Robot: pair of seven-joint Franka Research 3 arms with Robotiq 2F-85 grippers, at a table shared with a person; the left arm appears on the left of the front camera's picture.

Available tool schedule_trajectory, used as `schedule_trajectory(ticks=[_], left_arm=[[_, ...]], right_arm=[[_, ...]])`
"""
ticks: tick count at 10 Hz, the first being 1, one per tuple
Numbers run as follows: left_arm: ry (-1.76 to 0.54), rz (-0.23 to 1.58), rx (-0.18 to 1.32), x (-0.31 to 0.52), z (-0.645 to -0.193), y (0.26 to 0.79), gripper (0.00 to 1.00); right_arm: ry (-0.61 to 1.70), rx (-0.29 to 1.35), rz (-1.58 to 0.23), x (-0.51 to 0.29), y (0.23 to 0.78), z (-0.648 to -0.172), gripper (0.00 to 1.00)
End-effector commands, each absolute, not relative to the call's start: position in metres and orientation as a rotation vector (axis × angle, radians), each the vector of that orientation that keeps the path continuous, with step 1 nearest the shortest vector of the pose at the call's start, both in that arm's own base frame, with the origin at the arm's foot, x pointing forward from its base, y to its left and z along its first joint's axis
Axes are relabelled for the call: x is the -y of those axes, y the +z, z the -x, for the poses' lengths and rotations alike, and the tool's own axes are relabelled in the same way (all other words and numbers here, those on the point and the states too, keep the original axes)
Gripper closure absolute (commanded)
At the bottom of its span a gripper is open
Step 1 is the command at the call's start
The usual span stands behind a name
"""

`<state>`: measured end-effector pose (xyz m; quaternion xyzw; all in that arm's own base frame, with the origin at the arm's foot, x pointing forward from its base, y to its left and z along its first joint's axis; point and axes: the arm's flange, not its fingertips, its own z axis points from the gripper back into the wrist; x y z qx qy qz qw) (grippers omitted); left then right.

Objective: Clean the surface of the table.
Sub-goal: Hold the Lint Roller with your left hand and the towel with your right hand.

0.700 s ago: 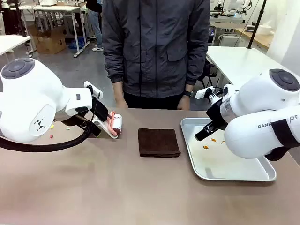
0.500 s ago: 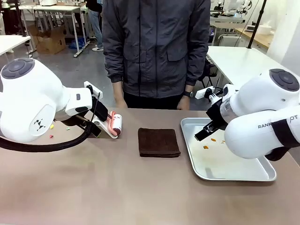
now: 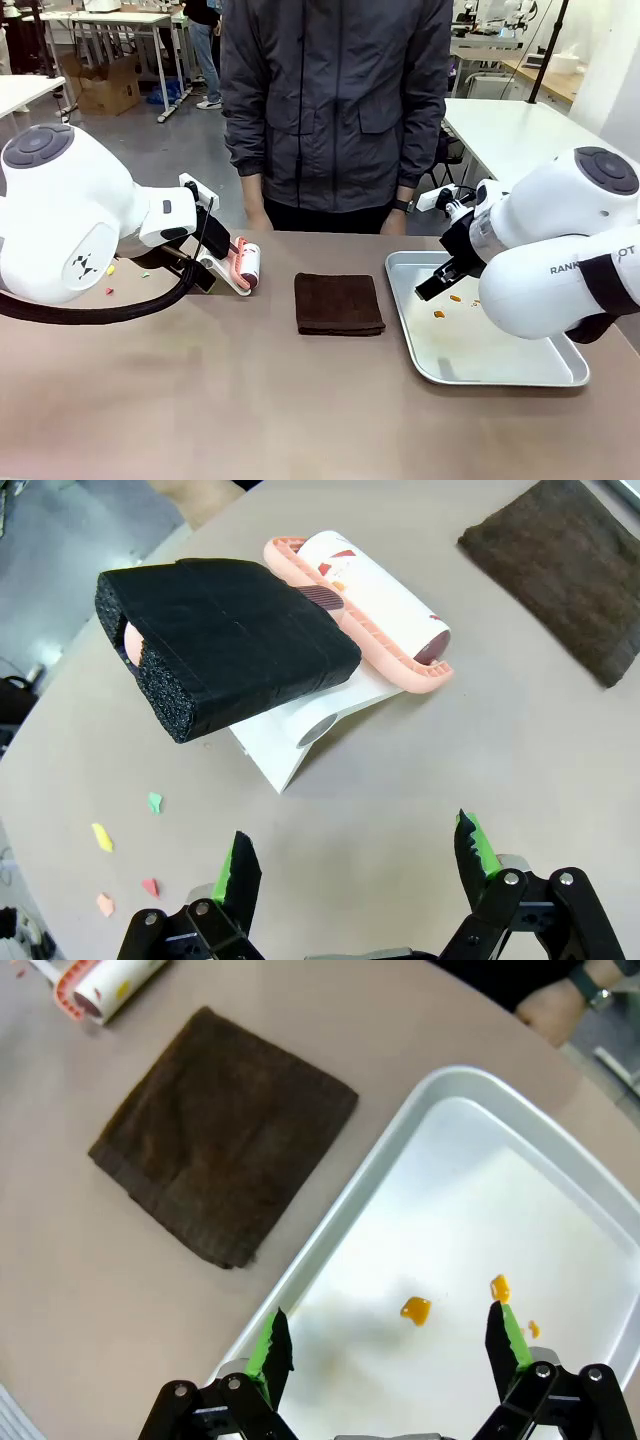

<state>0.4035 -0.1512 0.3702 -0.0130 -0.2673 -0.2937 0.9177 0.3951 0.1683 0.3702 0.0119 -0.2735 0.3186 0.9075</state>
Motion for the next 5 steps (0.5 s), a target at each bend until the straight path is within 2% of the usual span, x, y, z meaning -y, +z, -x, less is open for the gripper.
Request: schedule_trajectory(ticks=[1,5], left_arm=[[-0.604,0.027,0.550,0.1512,-0.4035,0.3702,0.00],[-0.604,0.027,0.550,0.1512,-0.4035,0.3702,0.00]], right_arm=[[0.657,0.565,-0.025,-0.1683,0.3703,-0.3951,0.00],[0.657,0.565,-0.025,-0.1683,0.3703,-0.3951,0.00]])
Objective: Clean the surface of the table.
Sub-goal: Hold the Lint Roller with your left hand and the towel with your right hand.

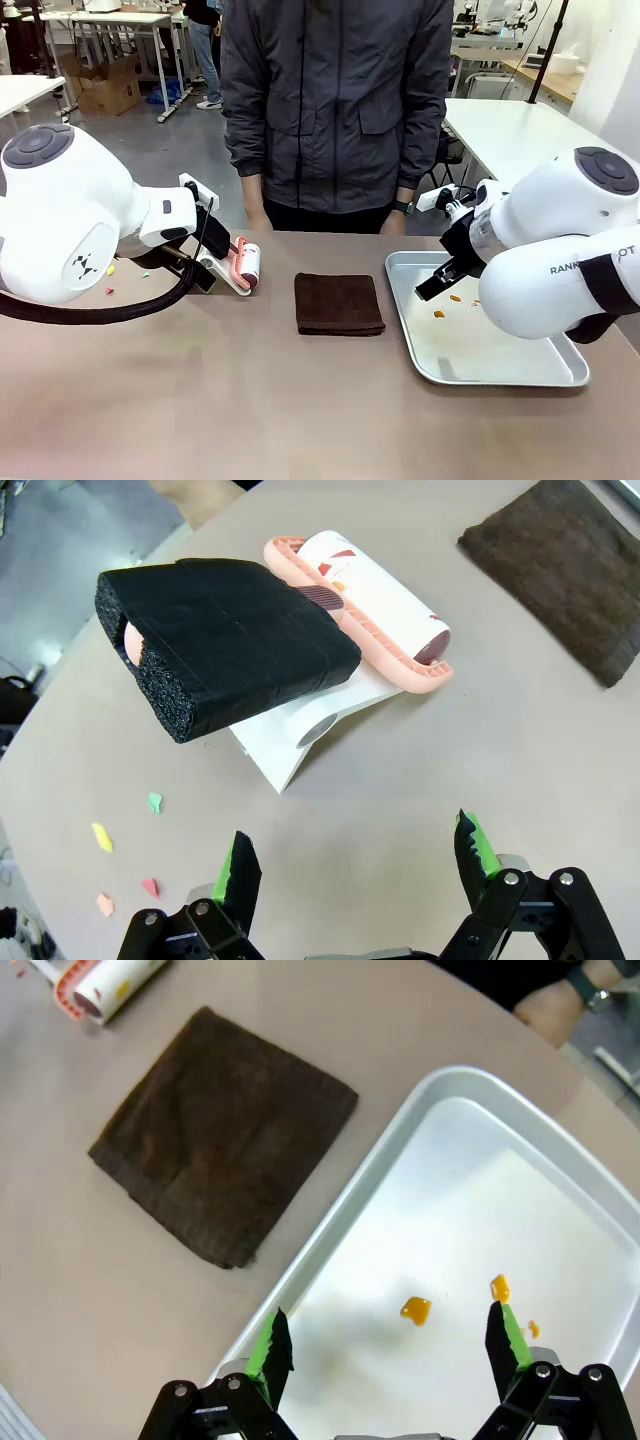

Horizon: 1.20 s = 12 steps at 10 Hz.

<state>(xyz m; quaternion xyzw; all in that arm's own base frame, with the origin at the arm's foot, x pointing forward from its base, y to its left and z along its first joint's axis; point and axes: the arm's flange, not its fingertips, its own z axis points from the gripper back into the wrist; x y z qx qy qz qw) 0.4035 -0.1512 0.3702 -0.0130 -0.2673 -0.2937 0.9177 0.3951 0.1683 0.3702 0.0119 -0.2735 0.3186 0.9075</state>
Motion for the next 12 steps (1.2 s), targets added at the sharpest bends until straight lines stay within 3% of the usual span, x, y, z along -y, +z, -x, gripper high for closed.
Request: schedule_trajectory(ticks=[1,3,5,9,10,11,12], left_arm=[[-0.604,0.027,0.550,0.151,-0.403,0.370,0.00],[-0.604,0.027,0.550,0.151,-0.403,0.370,0.00],[-0.604,0.027,0.550,0.151,-0.403,0.370,0.00],[-0.604,0.027,0.550,0.151,-0.404,0.370,0.00],[-0.623,-0.008,0.479,0.152,-0.400,0.367,0.00],[-0.604,0.027,0.550,0.151,-0.404,0.370,0.00],[-0.604,0.027,0.550,0.151,-0.404,0.370,0.00]], right_arm=[[0.657,0.565,-0.025,-0.168,0.370,-0.395,0.00],[0.658,0.565,-0.025,-0.168,0.370,-0.395,0.00],[0.452,0.388,-0.186,-0.164,0.387,-0.384,0.00],[0.133,0.325,-0.458,-0.133,0.433,-0.354,0.00],[0.089,0.345,-0.378,-0.128,0.431,-0.355,0.00],[0.234,0.287,-0.392,-0.146,0.422,-0.361,0.00],[0.234,0.287,-0.392,-0.146,0.422,-0.361,0.00]])
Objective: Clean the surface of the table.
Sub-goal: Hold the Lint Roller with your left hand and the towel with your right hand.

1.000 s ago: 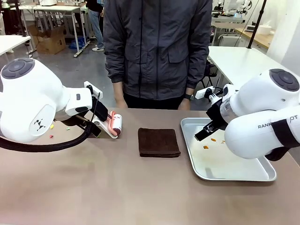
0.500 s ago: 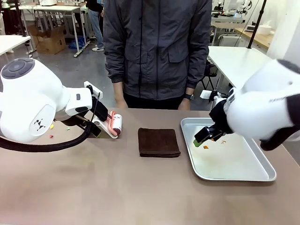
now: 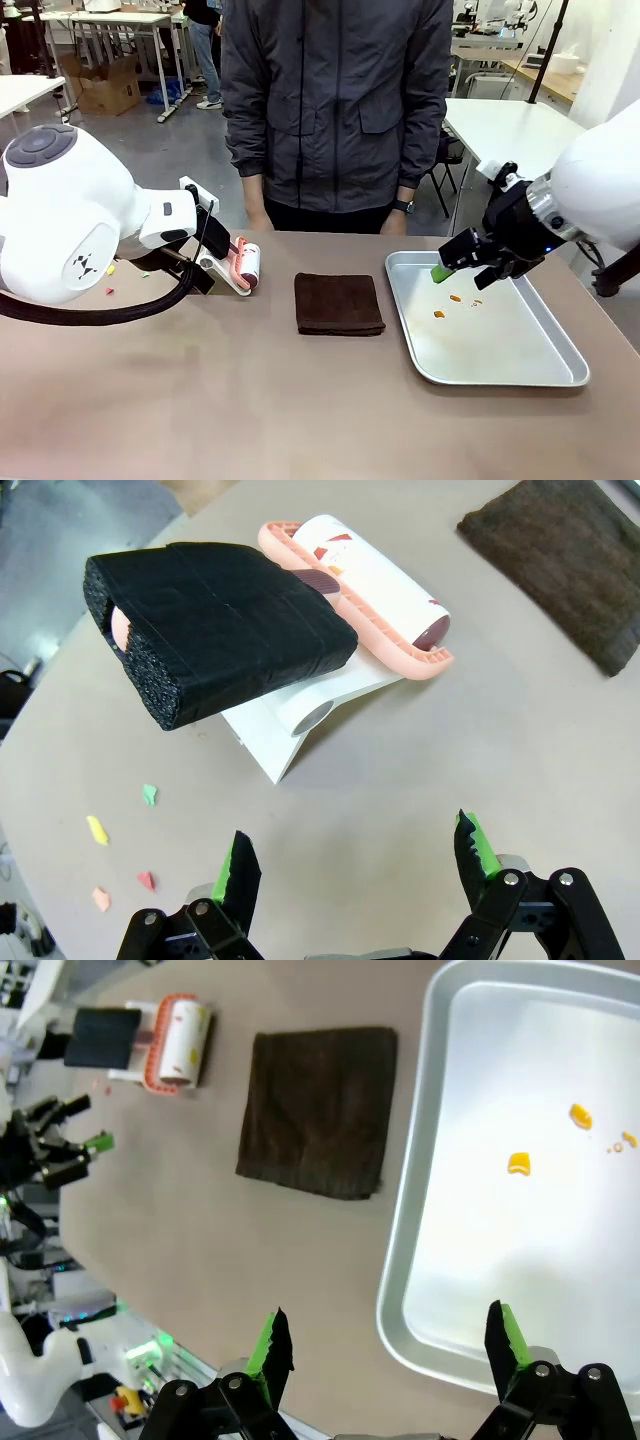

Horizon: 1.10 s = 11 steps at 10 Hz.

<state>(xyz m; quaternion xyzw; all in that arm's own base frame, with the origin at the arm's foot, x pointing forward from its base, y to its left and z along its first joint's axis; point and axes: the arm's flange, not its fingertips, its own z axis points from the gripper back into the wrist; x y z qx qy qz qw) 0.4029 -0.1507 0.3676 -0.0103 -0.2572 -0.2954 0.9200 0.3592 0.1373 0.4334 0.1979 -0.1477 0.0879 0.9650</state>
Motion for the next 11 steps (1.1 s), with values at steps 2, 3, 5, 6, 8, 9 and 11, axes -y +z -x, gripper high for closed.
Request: schedule_trajectory(ticks=[2,3,5,6,8,9,11], left_arm=[[-0.604,0.027,0.550,0.151,-0.404,0.370,0.00],[-0.604,0.027,0.550,0.151,-0.404,0.370,0.00],[-0.604,0.027,0.550,0.151,-0.404,0.370,0.00],[-0.604,0.027,0.550,0.151,-0.404,0.370,0.00],[-0.604,0.027,0.550,0.151,-0.404,0.370,0.00],[-0.606,0.022,0.539,0.151,-0.403,0.369,0.00],[-0.577,0.403,0.274,0.137,-0.397,0.411,0.00]], right_arm=[[0.234,0.287,-0.392,-0.146,0.422,-0.361,0.00],[0.234,0.287,-0.392,-0.146,0.422,-0.361,0.00],[0.234,0.287,-0.392,-0.146,0.422,-0.361,0.00],[0.234,0.287,-0.392,-0.146,0.422,-0.361,0.00],[0.234,0.287,-0.392,-0.146,0.422,-0.361,0.00],[0.221,0.275,-0.378,-0.148,0.422,-0.358,0.00],[0.093,0.096,-0.460,-0.141,0.428,-0.355,0.00]])
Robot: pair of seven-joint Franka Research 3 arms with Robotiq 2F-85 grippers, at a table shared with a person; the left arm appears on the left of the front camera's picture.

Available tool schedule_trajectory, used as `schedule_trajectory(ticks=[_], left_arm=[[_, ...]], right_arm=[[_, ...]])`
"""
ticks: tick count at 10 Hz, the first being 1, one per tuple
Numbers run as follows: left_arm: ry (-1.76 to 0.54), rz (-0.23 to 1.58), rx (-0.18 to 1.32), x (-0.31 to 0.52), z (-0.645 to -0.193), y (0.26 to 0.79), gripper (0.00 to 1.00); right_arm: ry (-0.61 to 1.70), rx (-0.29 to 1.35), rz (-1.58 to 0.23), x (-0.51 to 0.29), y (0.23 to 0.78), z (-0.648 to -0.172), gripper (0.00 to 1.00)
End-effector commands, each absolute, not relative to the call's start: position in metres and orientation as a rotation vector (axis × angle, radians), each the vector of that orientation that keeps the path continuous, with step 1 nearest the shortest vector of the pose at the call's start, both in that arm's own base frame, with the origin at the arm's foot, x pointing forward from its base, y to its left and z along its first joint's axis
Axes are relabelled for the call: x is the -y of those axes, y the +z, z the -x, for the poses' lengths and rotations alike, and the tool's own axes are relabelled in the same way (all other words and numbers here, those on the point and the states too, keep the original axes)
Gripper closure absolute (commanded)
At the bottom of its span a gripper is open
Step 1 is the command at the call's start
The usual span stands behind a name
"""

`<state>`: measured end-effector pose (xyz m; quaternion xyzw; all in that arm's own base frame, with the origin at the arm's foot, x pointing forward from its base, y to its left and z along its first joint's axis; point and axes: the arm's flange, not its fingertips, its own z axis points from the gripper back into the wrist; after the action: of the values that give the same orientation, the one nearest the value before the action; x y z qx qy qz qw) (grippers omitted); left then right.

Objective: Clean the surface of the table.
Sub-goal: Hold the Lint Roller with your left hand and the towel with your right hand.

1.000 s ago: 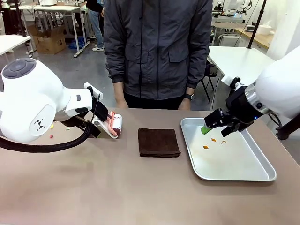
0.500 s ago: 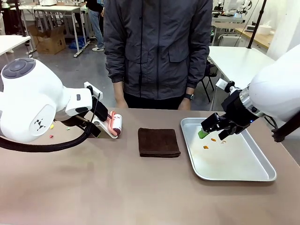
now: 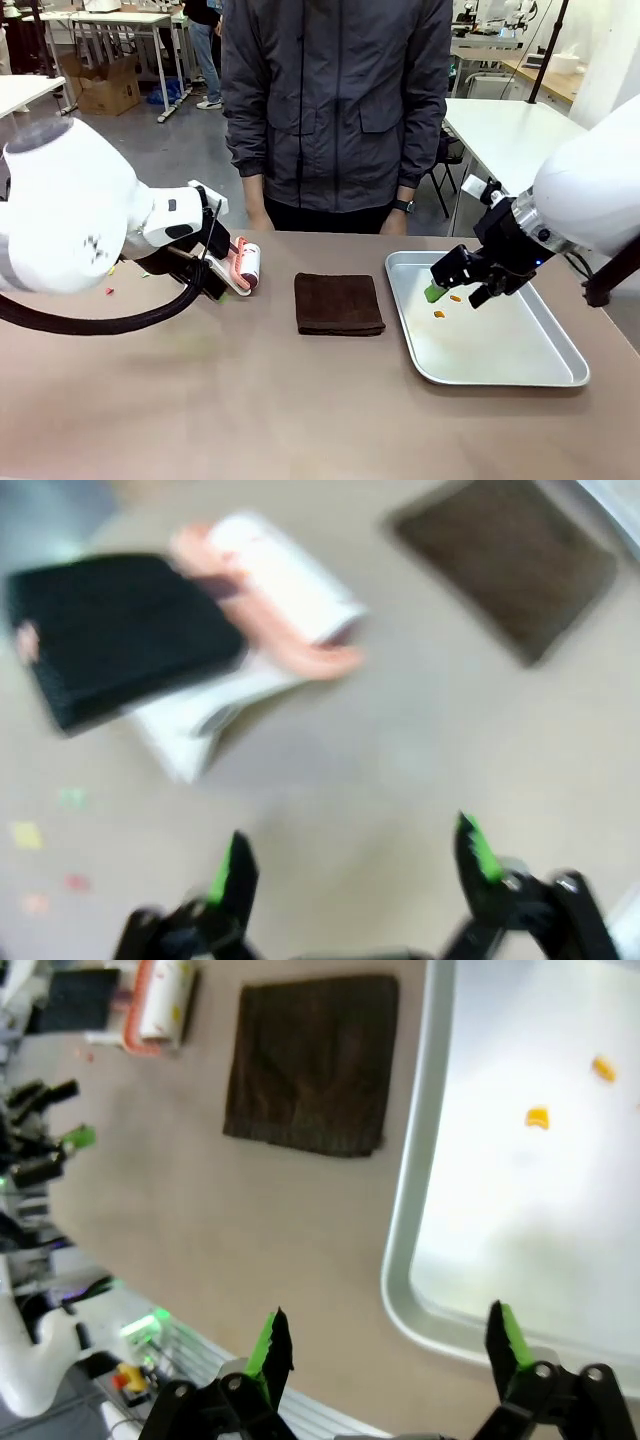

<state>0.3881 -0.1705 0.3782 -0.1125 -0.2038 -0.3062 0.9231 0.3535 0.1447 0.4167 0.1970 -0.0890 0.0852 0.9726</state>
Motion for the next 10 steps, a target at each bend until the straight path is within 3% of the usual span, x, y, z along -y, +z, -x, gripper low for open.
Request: schedule_trajectory(ticks=[1,4,6,8,9,10], left_arm=[[-0.432,0.439,0.185,0.129,-0.395,0.431,0.00],[-0.319,0.633,0.092,0.070,-0.386,0.473,0.00],[-0.104,0.824,0.171,-0.014,-0.382,0.493,0.00],[0.220,0.982,0.282,-0.103,-0.364,0.478,0.00],[0.344,1.030,0.316,-0.137,-0.356,0.461,0.00],[0.438,1.079,0.333,-0.148,-0.379,0.302,0.00]], right_arm=[[0.018,0.056,-0.545,-0.129,0.432,-0.356,0.00],[-0.052,-0.024,-0.907,-0.111,0.469,-0.323,0.00],[-0.043,0.031,-1.042,-0.084,0.490,-0.275,0.00],[-0.106,0.112,-1.135,-0.039,0.484,-0.238,0.00],[-0.151,0.141,-1.170,-0.018,0.476,-0.227,0.00],[-0.200,0.171,-1.190,0.004,0.464,-0.218,0.00]])
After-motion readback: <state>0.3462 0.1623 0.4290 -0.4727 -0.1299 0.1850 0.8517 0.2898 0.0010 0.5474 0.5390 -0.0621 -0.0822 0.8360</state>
